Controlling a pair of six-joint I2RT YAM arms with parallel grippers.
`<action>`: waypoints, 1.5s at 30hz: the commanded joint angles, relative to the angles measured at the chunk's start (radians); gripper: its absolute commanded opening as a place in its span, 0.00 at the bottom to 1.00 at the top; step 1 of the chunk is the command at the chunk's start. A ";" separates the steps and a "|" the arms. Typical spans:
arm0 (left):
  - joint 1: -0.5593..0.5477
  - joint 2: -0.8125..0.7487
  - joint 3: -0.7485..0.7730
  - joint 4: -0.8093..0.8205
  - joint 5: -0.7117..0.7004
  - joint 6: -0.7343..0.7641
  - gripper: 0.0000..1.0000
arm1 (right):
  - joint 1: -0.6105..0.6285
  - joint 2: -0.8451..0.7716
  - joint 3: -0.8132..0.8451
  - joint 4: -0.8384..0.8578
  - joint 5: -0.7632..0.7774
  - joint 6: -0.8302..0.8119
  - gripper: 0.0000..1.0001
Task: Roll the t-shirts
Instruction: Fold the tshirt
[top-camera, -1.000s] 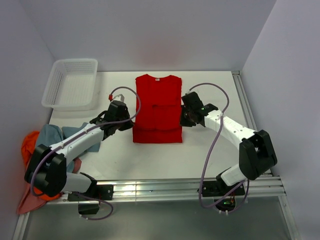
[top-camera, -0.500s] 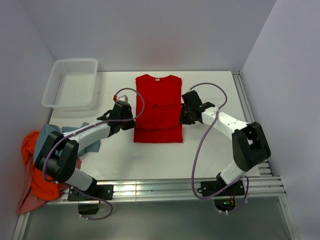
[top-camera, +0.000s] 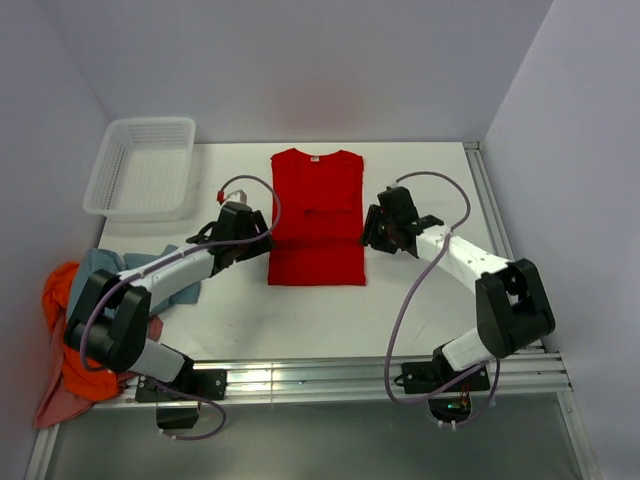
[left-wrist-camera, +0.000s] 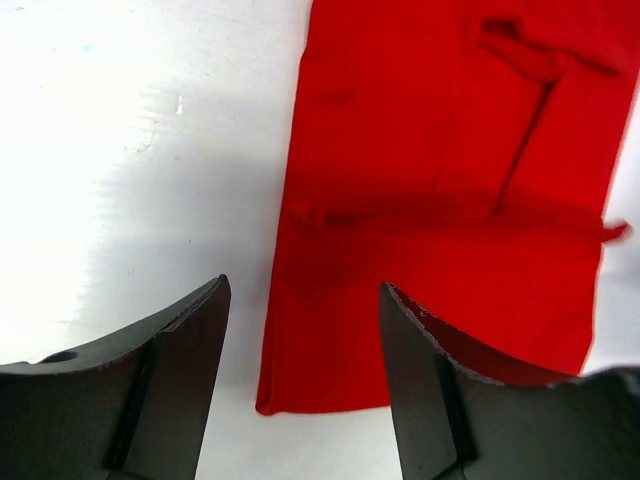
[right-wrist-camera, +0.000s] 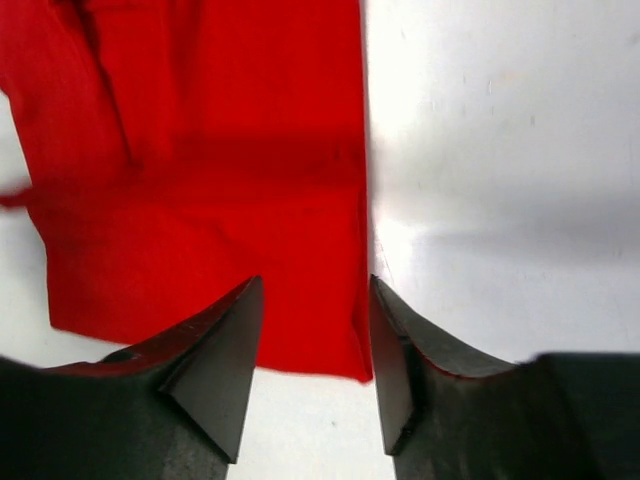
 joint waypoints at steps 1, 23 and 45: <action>0.005 -0.095 -0.070 0.041 0.041 -0.001 0.66 | -0.006 -0.090 -0.090 0.047 -0.046 0.001 0.52; -0.026 -0.173 -0.405 0.393 0.123 -0.035 0.62 | 0.053 -0.277 -0.509 0.410 -0.071 0.064 0.48; -0.209 -0.290 -0.681 0.731 -0.182 -0.043 0.61 | 0.408 -0.324 -0.727 0.709 0.536 0.213 0.45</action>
